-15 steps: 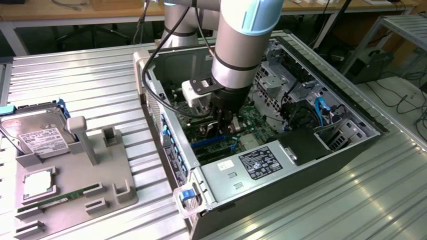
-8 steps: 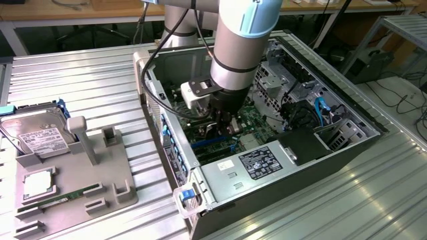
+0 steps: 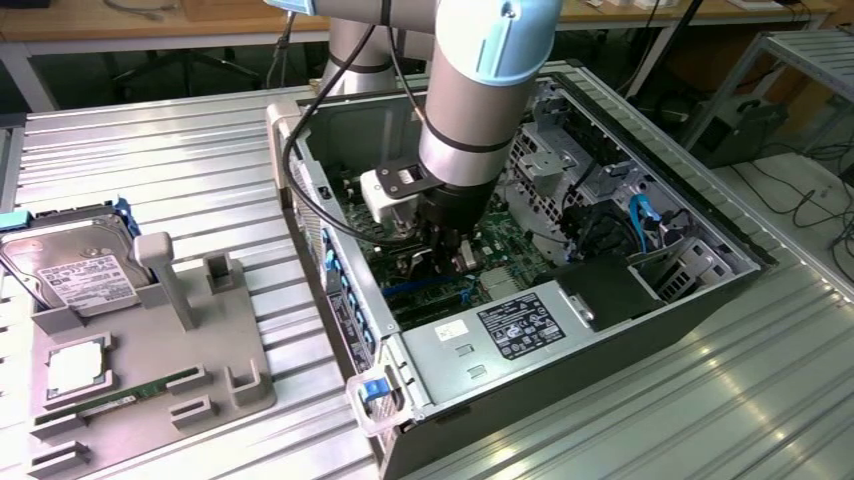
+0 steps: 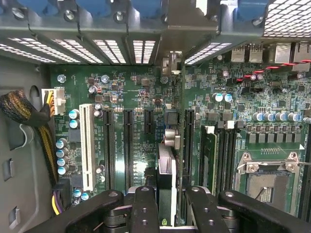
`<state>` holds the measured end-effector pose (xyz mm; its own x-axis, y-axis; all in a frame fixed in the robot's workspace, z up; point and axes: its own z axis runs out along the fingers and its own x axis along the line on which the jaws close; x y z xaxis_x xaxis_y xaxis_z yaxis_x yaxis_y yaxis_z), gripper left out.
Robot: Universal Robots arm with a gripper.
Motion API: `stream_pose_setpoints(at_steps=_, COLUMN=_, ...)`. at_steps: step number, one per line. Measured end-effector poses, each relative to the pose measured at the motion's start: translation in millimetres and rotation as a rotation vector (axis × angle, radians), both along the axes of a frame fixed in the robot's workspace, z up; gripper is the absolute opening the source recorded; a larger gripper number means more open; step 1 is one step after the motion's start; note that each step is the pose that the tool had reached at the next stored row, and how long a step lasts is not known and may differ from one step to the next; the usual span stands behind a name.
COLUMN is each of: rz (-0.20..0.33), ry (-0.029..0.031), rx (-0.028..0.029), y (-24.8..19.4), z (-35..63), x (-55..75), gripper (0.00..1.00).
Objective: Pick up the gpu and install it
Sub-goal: 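Insert the gpu into the slot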
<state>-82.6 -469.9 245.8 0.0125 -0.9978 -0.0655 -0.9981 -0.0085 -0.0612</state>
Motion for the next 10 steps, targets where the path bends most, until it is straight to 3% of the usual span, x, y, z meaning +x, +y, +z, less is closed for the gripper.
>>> stream_pose_setpoints(at_steps=6, rz=0.000, ry=0.0003, rx=0.0003, y=0.0, z=-0.2, x=1.6, gripper=0.27)
stream_pose_setpoints(at_steps=8, rz=0.000, ry=0.0004, rx=-0.0111, y=2.1, z=-0.1, x=1.6, gripper=0.27)
stream_pose_setpoints(at_steps=10, rz=0.000, ry=0.0004, rx=-0.0116, y=2.2, z=-0.1, x=1.7, gripper=0.27)
